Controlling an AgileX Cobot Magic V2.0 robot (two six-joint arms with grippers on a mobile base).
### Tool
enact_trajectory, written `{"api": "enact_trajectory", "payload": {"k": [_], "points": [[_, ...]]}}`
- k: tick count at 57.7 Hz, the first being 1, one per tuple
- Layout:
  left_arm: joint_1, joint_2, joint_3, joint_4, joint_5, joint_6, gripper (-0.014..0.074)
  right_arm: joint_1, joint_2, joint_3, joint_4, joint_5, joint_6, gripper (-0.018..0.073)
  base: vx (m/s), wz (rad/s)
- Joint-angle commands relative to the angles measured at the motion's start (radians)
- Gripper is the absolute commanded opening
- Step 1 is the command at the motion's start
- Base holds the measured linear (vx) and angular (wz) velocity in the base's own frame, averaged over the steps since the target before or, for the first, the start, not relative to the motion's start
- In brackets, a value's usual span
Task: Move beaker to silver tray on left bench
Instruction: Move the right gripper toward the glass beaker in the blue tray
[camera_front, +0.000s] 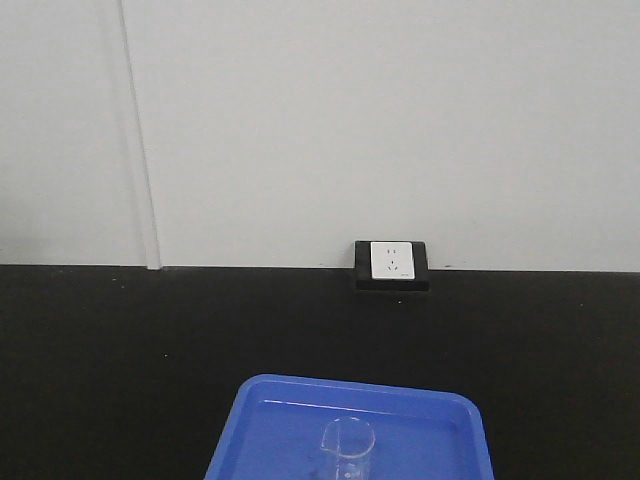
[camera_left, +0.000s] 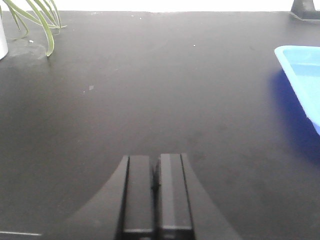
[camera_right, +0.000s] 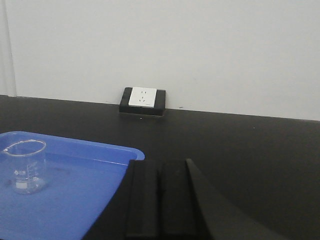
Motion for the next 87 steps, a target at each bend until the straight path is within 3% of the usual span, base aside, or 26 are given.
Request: {"api": "enact_trajectory", "payload": {"k": [1, 25, 35, 47, 60, 78, 87], "points": [[-0.005, -0.016, 0.028, -0.007, -0.078, -0.006, 0.0001, -0.007, -0.018, 0.012, -0.002, -0.090, -0.001, -0.0008, 0.00, 0.00], [-0.005, -0.016, 0.028, -0.007, -0.078, -0.006, 0.0001, -0.007, -0.018, -0.002, -0.002, -0.139, -0.002, -0.0008, 0.00, 0.00], [-0.005, -0.016, 0.028, -0.007, -0.078, -0.006, 0.0001, -0.007, 0.029, -0.159, -0.003, -0.171, -0.051, -0.0008, 0.00, 0.00], [-0.005, -0.016, 0.028, -0.007, -0.078, -0.006, 0.0001, -0.007, 0.356, -0.457, -0.003, -0.173, -0.170, -0.0008, 0.00, 0.00], [-0.005, -0.016, 0.028, -0.007, -0.078, -0.006, 0.0001, -0.007, 0.737, -0.674, -0.002, -0.230, -0.150, -0.0008, 0.00, 0.00], [-0.005, -0.016, 0.028, -0.007, -0.078, -0.006, 0.0001, -0.007, 0.999, -0.715, 0.004, -0.400, -0.129, 0.0001, 0.00, 0.00], [-0.005, -0.016, 0.028, -0.007, -0.078, -0.006, 0.0001, -0.007, 1.035, -0.715, 0.004, -0.435, -0.128, 0.0064, 0.00, 0.00]]}}
